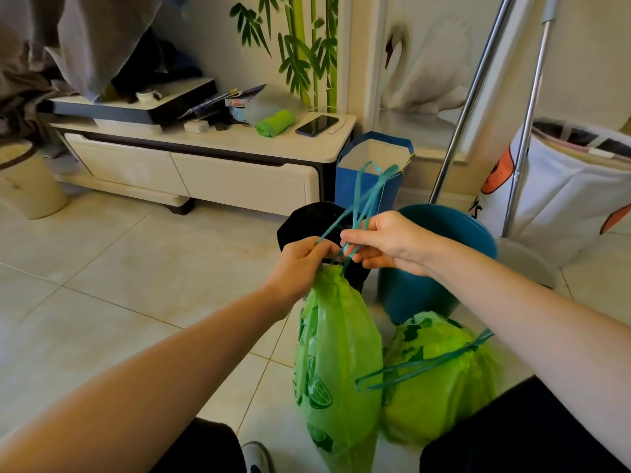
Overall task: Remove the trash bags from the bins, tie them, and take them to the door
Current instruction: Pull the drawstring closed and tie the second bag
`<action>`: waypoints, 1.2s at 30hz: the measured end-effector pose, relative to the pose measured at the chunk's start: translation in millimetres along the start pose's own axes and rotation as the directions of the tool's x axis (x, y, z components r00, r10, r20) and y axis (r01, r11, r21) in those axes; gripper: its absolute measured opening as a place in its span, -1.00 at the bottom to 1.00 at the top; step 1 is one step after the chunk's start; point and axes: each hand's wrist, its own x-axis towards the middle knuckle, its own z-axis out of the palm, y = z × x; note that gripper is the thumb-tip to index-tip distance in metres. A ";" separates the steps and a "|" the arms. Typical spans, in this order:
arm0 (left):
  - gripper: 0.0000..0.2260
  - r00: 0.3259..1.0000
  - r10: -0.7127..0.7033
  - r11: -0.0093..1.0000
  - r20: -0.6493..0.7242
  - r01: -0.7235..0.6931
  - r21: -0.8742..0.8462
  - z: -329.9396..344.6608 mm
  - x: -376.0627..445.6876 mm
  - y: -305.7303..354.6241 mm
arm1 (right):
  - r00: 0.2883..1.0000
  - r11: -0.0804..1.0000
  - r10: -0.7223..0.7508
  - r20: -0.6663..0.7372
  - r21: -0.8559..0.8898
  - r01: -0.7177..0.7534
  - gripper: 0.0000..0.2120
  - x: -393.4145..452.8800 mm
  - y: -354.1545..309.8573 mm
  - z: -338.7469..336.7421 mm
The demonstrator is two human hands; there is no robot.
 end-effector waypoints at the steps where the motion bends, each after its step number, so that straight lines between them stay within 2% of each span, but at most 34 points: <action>1: -0.77 1.000 -0.016 1.000 -0.001 0.016 -0.017 -0.7 0.9 0.7 | 1.000 1.000 0.018 0.006 -0.014 -0.018 -0.89 0.5 2.1 -0.8; 5: -0.78 0.995 -0.066 0.997 0.069 0.069 -0.037 -6.4 2.1 2.6 | 0.999 0.999 0.046 0.006 -0.007 -0.046 -0.91 2.3 8.1 -0.8; 9: -0.81 0.979 -0.053 0.981 0.197 0.015 0.194 -13.2 2.3 -6.4 | 0.999 0.999 0.033 0.007 0.028 -0.034 -0.91 3.1 8.1 -0.4; 13: -0.91 0.988 -0.005 0.947 0.152 -0.044 0.317 -12.6 2.3 -10.0 | 0.999 0.998 0.040 0.022 0.042 -0.041 -0.93 2.7 9.0 -1.4; 16: -0.97 0.993 -0.017 0.956 0.119 -0.019 0.293 -12.7 3.6 -12.5 | 0.998 0.998 0.060 0.028 0.002 -0.060 -0.95 1.4 9.2 -3.1; 21: -0.82 0.994 -0.087 0.993 0.072 0.080 0.090 -12.2 3.1 -15.4 | 0.994 0.993 0.110 -0.017 -0.047 -0.111 -0.95 2.7 10.1 -8.8; 24: -0.84 0.988 -0.139 0.990 0.063 0.137 0.025 -11.3 3.3 -15.6 | 0.990 0.991 0.131 -0.053 -0.016 -0.133 -0.94 4.7 8.7 -11.4; 29: -0.80 0.987 -0.123 0.939 0.103 0.082 0.333 -7.0 4.3 -13.6 | 0.997 0.997 0.066 0.044 0.047 -0.068 -0.93 -1.1 0.6 -9.2; 32: -0.76 0.970 -0.095 0.850 0.224 -0.038 0.525 -8.9 4.8 -2.1 | 0.997 0.995 0.043 0.060 0.087 -0.048 -0.87 -3.6 -2.7 -9.4; 36: -0.78 0.905 -0.134 0.713 0.404 -0.195 0.673 -16.9 2.9 14.6 | 0.996 0.983 -0.055 0.076 0.181 0.041 -0.92 -7.2 -9.8 -8.7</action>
